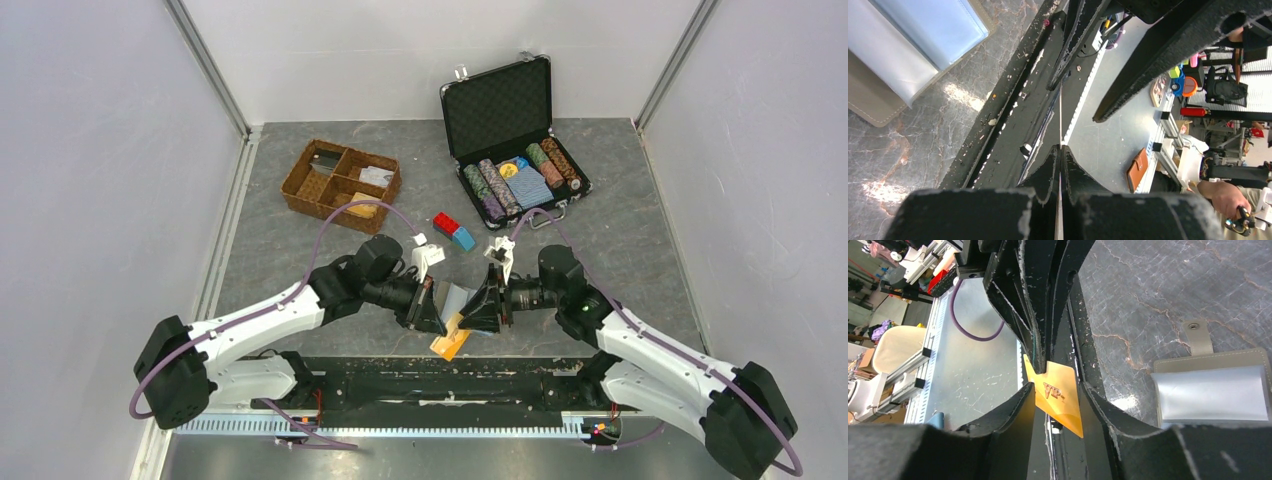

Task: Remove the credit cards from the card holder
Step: Place the credit card in the storage box.

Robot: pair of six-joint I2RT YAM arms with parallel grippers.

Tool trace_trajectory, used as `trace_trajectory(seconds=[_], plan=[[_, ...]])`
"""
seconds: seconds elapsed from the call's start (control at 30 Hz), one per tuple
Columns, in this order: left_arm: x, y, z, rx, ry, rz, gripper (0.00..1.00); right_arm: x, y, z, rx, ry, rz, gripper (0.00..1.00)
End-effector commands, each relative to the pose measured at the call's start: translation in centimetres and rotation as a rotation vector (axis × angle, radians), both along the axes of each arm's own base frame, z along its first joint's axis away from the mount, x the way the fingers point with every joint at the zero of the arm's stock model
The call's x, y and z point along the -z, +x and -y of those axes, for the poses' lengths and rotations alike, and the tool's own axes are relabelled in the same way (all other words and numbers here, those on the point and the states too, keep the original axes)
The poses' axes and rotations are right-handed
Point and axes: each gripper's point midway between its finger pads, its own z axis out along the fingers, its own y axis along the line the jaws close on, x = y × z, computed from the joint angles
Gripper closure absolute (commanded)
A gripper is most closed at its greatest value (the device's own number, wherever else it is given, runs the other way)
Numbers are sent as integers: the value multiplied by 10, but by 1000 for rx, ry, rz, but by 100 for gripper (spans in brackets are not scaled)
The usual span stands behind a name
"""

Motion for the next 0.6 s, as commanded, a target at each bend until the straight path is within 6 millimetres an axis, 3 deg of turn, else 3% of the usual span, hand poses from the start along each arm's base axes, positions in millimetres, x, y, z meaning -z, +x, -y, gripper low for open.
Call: trace_trajectory(seconds=[0.0,0.17,0.33,0.4,0.57], plan=[[-9,-1,5,59,-68,56,98,-6,-4,-3,-49,43,15,62],[-12,1,9,56,-80,56,98,-5,-19,-3,-120,94,-41,70],[-12,3,10,51,-78,62,98,3,-23,-2,-129,85,-71,99],[-12,7,10,35,-74,70,97,3,-21,-3,-120,84,-76,100],[-21,24,7,-61,-63,115,67,1,-10,-5,-36,89,-95,100]])
